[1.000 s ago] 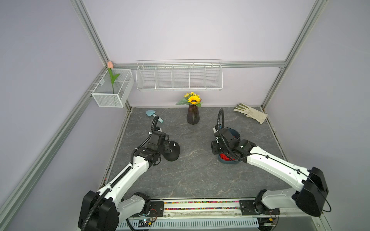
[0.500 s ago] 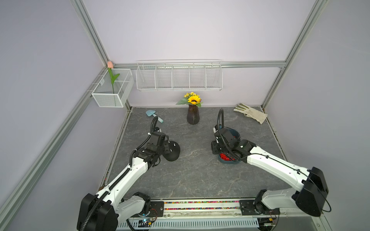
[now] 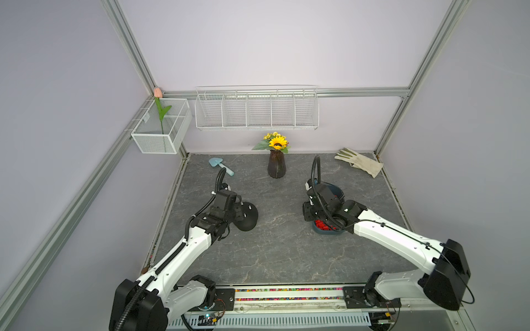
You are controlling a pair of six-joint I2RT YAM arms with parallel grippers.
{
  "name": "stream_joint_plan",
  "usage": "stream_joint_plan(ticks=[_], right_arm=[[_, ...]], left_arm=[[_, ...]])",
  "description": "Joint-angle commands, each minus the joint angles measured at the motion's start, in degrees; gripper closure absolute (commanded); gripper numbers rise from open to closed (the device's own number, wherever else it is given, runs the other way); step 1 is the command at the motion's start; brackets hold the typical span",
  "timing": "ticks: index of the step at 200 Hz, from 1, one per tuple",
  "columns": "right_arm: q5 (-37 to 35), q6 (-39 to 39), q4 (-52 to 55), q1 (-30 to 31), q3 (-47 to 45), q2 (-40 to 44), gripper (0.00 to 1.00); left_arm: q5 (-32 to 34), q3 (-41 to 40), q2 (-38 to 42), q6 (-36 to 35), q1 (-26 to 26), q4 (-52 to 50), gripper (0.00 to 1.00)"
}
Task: Cover the protruding screws with screw protection sleeves
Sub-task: Attach the screw protection sleeve to the screw.
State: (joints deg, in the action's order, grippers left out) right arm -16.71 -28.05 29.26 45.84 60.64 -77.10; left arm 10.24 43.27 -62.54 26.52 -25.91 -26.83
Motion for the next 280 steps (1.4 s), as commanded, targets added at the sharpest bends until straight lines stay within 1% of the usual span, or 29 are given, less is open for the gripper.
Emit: stream_joint_plan(ticks=[1, 53, 88, 129, 152, 170, 215, 263, 280], right_arm=[[-0.52, 0.70, -0.69, 0.11, -0.35, 0.75, 0.68], [-0.60, 0.55, -0.52, 0.07, -0.67, 1.28, 0.68], [-0.64, 0.63, -0.64, 0.03, -0.79, 1.34, 0.68], [-0.51, 0.67, -0.87, -0.04, -0.88, 1.37, 0.68], [-0.51, 0.73, -0.98, 0.01, -0.79, 1.40, 0.68], [-0.43, 0.72, -1.06, -0.02, -0.70, 1.35, 0.68], [-0.30, 0.54, -1.06, -0.04, -0.68, 1.51, 0.68], [-0.42, 0.55, -0.91, -0.01, -0.59, 1.73, 0.68], [-0.52, 0.54, -0.69, -0.10, -0.61, 1.83, 0.67]], left_arm=[[-0.35, -1.19, 0.53, 1.03, -0.28, -0.96, 0.85], [-1.08, -1.11, -0.96, 1.07, -0.28, -0.40, 0.84], [-0.91, -0.68, -0.92, 0.99, -0.40, -0.73, 0.77], [-0.31, -0.04, -0.03, 0.90, -0.41, -1.62, 0.62], [0.25, 0.82, 0.48, 0.82, -0.42, -2.45, 0.61], [0.25, 1.70, 1.10, 0.65, -0.38, -3.09, 0.63], [-0.28, 4.31, 1.45, -0.29, -0.43, -4.41, 0.74], [-0.75, 4.30, -0.87, -0.20, -0.44, -3.70, 0.90], [-0.95, 4.05, -1.65, -0.16, -0.37, -3.34, 0.94]])
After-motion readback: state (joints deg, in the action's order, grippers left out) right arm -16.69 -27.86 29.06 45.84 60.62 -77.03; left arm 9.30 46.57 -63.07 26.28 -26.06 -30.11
